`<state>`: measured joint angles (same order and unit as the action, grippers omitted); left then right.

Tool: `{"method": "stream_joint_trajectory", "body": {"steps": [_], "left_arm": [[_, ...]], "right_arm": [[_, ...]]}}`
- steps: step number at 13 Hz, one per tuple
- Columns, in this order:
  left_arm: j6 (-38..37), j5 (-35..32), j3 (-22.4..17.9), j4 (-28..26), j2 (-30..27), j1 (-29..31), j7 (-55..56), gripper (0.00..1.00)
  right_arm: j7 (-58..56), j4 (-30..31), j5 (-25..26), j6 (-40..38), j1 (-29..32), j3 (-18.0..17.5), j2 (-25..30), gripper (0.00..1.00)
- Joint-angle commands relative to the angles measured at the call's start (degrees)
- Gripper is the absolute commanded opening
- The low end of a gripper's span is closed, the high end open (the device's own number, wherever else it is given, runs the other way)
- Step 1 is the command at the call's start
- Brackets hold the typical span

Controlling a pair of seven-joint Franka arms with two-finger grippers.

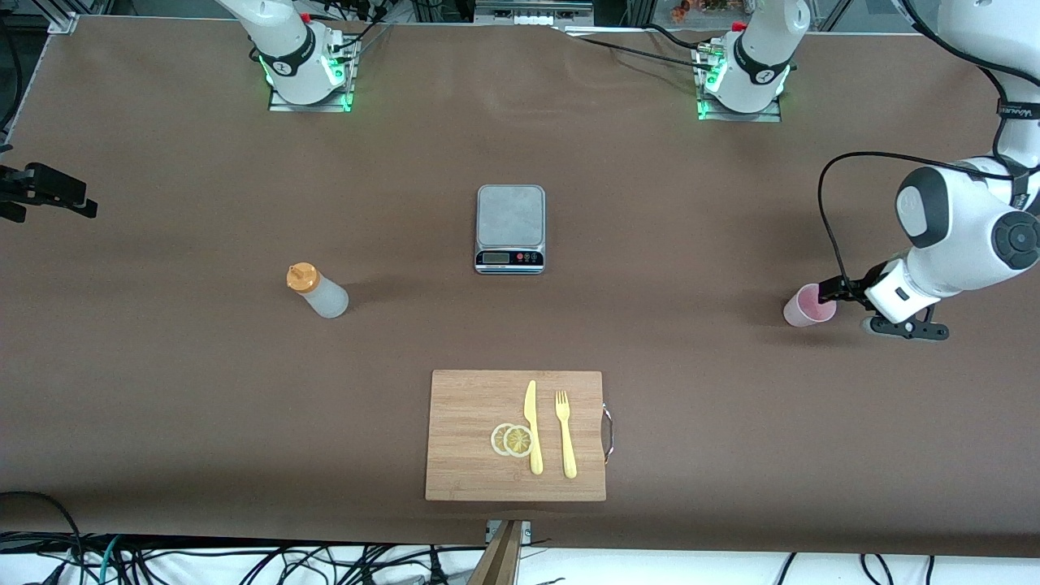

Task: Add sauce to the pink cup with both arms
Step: 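Reach the left gripper down to the pink cup and grasp it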

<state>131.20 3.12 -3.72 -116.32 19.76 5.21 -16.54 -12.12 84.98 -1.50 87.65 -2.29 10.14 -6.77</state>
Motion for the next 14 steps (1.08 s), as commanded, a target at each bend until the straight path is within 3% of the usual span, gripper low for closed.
{"method": "stream_joint_trajectory", "body": {"steps": [1, 10, 12, 14], "left_arm": [[1.8, -1.1, -0.1, -1.6, -0.6, -0.6, -1.0, 0.92], [5.8, -0.7, -0.2, -3.7, 0.7, -0.2, -1.3, 0.83], [5.7, -0.7, -0.3, -3.8, 0.7, -0.3, -1.3, 0.72], [5.1, -0.6, -0.3, -3.7, 0.7, -0.4, -1.3, 0.54]], "right_arm": [[0.1, -0.5, -0.2, -0.8, 0.3, 0.1, -0.1, 0.99], [0.1, -0.5, -0.2, -1.0, 0.3, 0.7, -0.1, 0.99], [0.1, -0.5, -0.2, -1.0, 0.3, 0.8, -0.1, 0.99], [0.1, -0.5, -0.2, -1.0, 0.3, 0.8, -0.1, 1.0]]}}
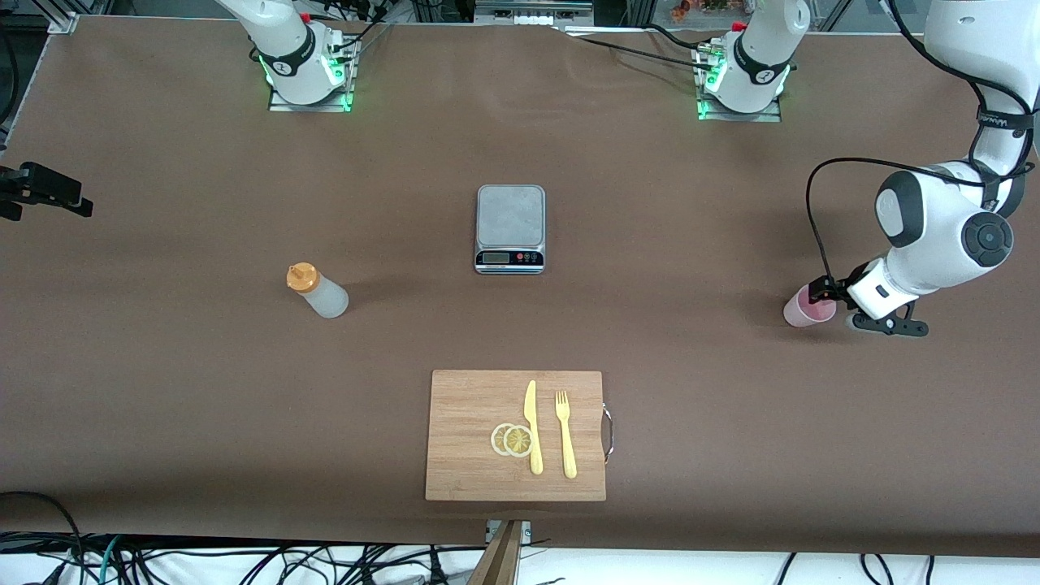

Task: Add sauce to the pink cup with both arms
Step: 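Reach the left gripper down to the pink cup and grasp it, then lift the pink cup with the left gripper and carry it toward the scale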

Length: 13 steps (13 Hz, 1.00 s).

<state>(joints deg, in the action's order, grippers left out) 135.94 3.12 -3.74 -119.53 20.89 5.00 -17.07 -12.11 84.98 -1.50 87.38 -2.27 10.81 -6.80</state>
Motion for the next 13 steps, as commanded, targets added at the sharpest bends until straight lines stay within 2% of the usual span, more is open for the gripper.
{"method": "stream_joint_trajectory", "body": {"steps": [1, 3, 6, 10, 13], "left_arm": [[0.3, -0.6, -0.4, -0.4, -0.5, -0.2, -0.7, 0.43], [0.2, -0.4, -0.6, -0.4, -0.5, -0.3, -0.6, 0.21], [-0.8, -0.2, -0.7, -0.2, -0.5, -0.3, -0.4, 0.02], [-1.1, -0.1, -0.7, 0.1, -0.7, -0.3, -0.2, 0.0], [-6.9, 4.0, -0.7, 2.8, -0.9, -0.8, -0.1, 0.0]], "right_arm": [[0.1, -0.5, -0.2, -0.7, 0.3, 0.1, -0.1, 1.0], [0.1, -0.5, -0.3, -0.7, 0.3, 0.1, -0.1, 1.0], [0.1, -0.5, -0.3, -0.7, 0.3, 0.3, -0.1, 1.0], [0.1, -0.4, -0.3, -0.7, 0.3, 0.5, -0.2, 1.0], [0.1, -0.4, -0.3, -0.7, 0.3, 0.8, -0.2, 1.0]]}}
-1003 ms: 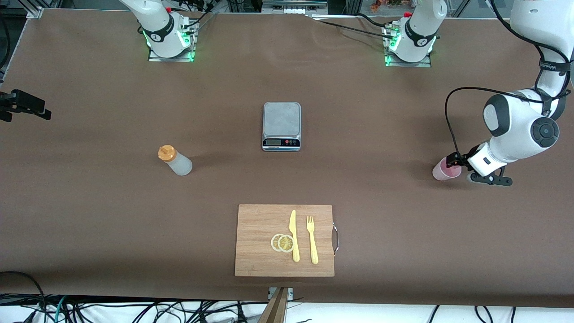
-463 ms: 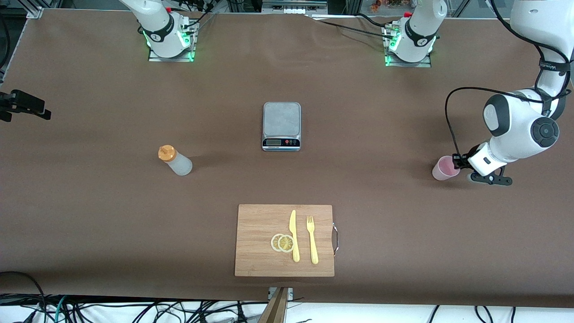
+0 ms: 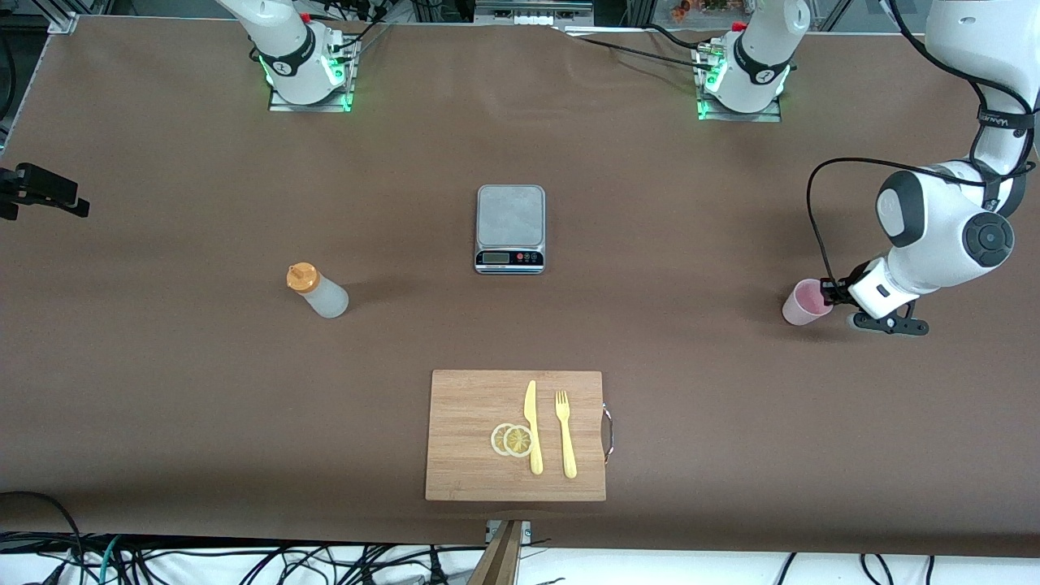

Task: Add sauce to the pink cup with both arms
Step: 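Lift the pink cup with the left gripper and carry it toward the scale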

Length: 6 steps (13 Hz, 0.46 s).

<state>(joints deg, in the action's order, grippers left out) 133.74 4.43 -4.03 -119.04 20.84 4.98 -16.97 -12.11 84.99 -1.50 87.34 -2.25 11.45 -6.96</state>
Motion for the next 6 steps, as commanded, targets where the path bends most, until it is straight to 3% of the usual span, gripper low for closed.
{"method": "stream_joint_trajectory", "body": {"steps": [1, 6], "left_arm": [[-6.2, 3.5, -0.5, 3.3, -0.8, -1.7, 0.2, 0.0], [-6.7, 8.7, 0.2, 4.0, -0.9, -8.0, 0.9, 0.0]], "right_arm": [[0.0, -0.5, -0.3, -0.7, 0.3, 0.2, -0.2, 1.0], [0.0, -0.4, -0.3, -0.9, 0.3, 0.2, -0.2, 0.99]]}}
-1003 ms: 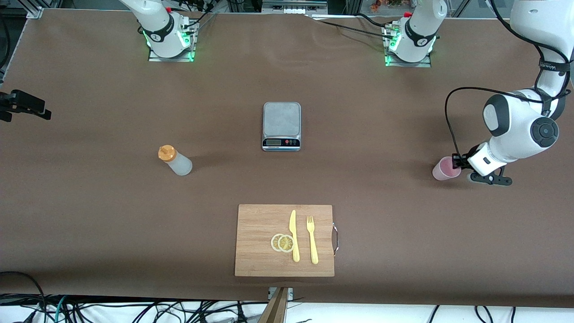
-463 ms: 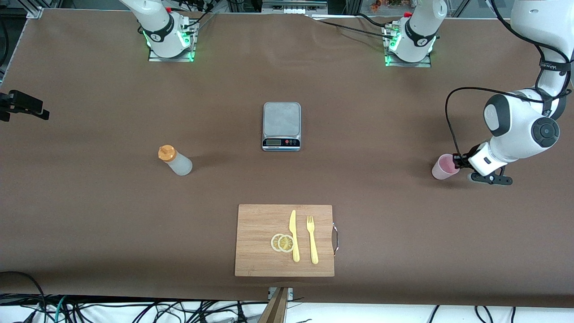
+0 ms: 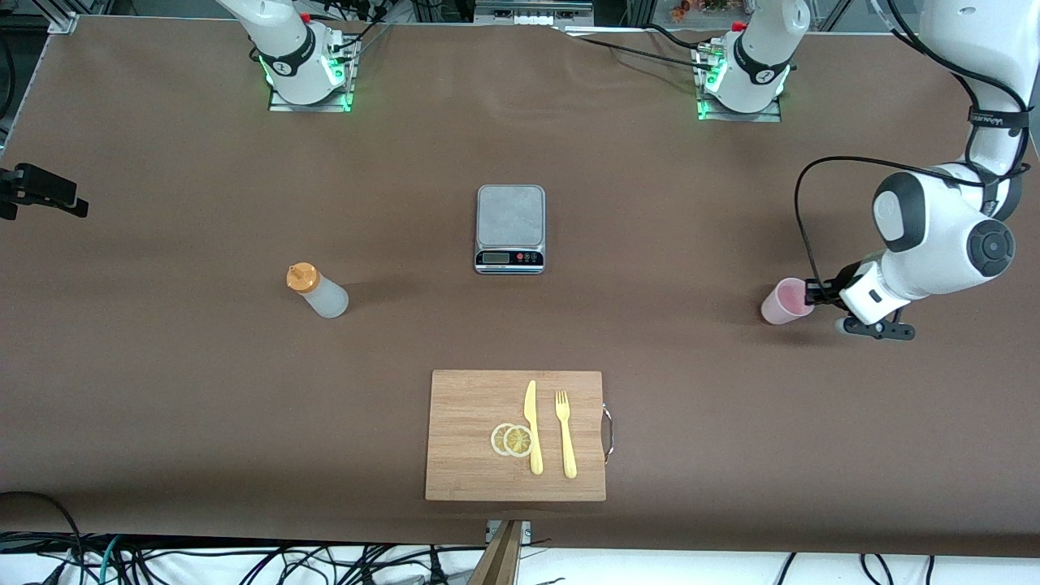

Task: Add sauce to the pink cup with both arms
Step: 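Lift the pink cup with the left gripper and carry it toward the scale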

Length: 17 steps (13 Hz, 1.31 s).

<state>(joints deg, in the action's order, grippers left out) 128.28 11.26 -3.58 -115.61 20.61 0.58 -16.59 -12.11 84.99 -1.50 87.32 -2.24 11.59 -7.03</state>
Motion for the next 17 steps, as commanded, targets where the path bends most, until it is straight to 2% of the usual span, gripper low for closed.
{"method": "stream_joint_trajectory", "body": {"steps": [1, 5, 9, 14, 17], "left_arm": [[-1.2, 2.0, -0.2, 0.6, -0.7, -6.0, 0.9, 0.0], [-2.9, 2.5, 2.1, 2.6, -0.8, -14.0, 14.4, 0.0], [-3.5, 2.4, 7.6, 4.2, -1.4, -20.4, 32.8, 0.0], [-3.6, 2.5, 13.3, 4.6, -1.5, -26.3, 47.0, 0.0], [-3.1, 3.0, 15.2, 4.6, -1.2, -30.8, 54.8, 0.0]], "right_arm": [[0.0, -0.5, -0.3, -1.2, 0.3, 0.0, -0.1, 1.0], [0.0, -0.5, -0.3, -1.1, 0.3, 0.0, -0.1, 1.0], [0.0, -0.5, -0.3, -1.2, 0.3, 0.1, -0.1, 1.0], [0.0, -0.4, -0.3, -1.2, 0.3, 0.5, -0.1, 0.99], [0.0, -0.4, -0.3, -1.2, 0.3, 0.5, -0.1, 0.99]]}}
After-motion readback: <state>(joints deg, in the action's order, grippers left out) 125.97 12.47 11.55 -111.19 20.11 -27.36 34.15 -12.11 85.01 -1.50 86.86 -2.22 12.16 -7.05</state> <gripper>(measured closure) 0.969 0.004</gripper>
